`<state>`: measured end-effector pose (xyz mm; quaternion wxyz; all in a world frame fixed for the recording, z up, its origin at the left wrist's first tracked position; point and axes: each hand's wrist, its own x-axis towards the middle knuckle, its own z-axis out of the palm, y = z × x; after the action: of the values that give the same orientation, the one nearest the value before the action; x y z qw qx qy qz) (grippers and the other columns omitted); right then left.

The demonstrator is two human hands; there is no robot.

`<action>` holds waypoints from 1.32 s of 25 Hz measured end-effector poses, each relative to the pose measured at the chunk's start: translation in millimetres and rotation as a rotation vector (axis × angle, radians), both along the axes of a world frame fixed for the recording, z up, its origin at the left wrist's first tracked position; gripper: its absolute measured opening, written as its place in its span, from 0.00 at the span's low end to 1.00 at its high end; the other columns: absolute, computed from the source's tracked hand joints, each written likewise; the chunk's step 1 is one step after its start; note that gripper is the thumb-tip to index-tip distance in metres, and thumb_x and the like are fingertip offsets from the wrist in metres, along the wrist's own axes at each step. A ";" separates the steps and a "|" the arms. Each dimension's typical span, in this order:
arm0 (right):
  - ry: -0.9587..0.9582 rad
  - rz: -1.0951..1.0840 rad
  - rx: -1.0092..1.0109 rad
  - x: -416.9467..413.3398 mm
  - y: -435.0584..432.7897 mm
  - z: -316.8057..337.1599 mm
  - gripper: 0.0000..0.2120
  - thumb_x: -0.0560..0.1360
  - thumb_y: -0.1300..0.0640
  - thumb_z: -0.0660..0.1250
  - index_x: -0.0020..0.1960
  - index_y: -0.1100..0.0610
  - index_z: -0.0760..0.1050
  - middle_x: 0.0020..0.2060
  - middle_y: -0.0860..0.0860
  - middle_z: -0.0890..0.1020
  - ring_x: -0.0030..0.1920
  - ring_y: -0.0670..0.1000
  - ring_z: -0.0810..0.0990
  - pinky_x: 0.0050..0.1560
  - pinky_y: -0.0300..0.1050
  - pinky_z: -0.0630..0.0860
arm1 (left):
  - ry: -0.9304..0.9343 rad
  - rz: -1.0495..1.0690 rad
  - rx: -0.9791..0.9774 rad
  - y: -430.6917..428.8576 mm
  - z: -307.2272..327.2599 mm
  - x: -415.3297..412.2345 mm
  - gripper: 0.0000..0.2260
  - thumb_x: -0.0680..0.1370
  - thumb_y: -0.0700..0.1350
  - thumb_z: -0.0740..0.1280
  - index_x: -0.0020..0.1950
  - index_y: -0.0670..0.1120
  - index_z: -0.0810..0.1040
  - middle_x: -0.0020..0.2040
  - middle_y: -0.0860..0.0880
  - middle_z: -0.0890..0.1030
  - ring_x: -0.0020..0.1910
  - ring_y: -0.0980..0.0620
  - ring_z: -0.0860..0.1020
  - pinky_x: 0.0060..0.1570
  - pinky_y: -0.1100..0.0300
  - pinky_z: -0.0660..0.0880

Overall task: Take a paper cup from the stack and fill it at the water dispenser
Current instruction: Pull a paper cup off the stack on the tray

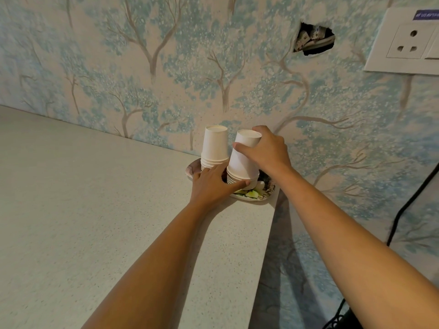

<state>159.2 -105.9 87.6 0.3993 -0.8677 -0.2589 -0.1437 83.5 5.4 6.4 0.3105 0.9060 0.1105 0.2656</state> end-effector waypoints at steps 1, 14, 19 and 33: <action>-0.002 0.003 0.002 -0.4 -0.4 0.1 0.32 0.66 0.42 0.71 0.65 0.53 0.68 0.59 0.57 0.78 0.56 0.58 0.77 0.48 0.50 0.75 | -0.002 -0.001 -0.015 0.1 0.0 0.4 0.30 0.66 0.69 0.61 0.65 0.58 0.69 0.64 0.52 0.77 0.64 0.49 0.71 0.65 0.45 0.64; -0.060 0.088 -0.122 -6.8 -3.3 3.6 0.28 0.71 0.47 0.67 0.68 0.48 0.62 0.64 0.56 0.69 0.60 0.61 0.72 0.55 0.53 0.72 | 0.008 0.037 -0.005 0.4 -1.2 3.4 0.30 0.66 0.70 0.58 0.65 0.60 0.69 0.63 0.51 0.77 0.64 0.48 0.71 0.62 0.45 0.61; -0.067 0.114 -0.194 -10.6 -2.5 4.8 0.24 0.72 0.48 0.66 0.66 0.48 0.64 0.62 0.56 0.68 0.59 0.61 0.73 0.54 0.53 0.73 | 0.017 0.026 -0.026 1.6 0.4 4.8 0.28 0.67 0.69 0.57 0.62 0.57 0.72 0.60 0.50 0.79 0.62 0.47 0.72 0.59 0.47 0.61; -0.031 0.019 -0.143 -11.9 6.5 4.3 0.23 0.68 0.45 0.67 0.60 0.49 0.65 0.57 0.56 0.70 0.53 0.63 0.74 0.43 0.47 0.69 | 0.100 0.058 -0.125 0.1 3.5 7.3 0.26 0.63 0.61 0.58 0.61 0.58 0.70 0.63 0.47 0.75 0.64 0.45 0.66 0.62 0.47 0.56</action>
<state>147.3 -99.4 91.9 0.3338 -0.8890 -0.2830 -0.1346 90.7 5.5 9.9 0.3527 0.8934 0.1682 0.2215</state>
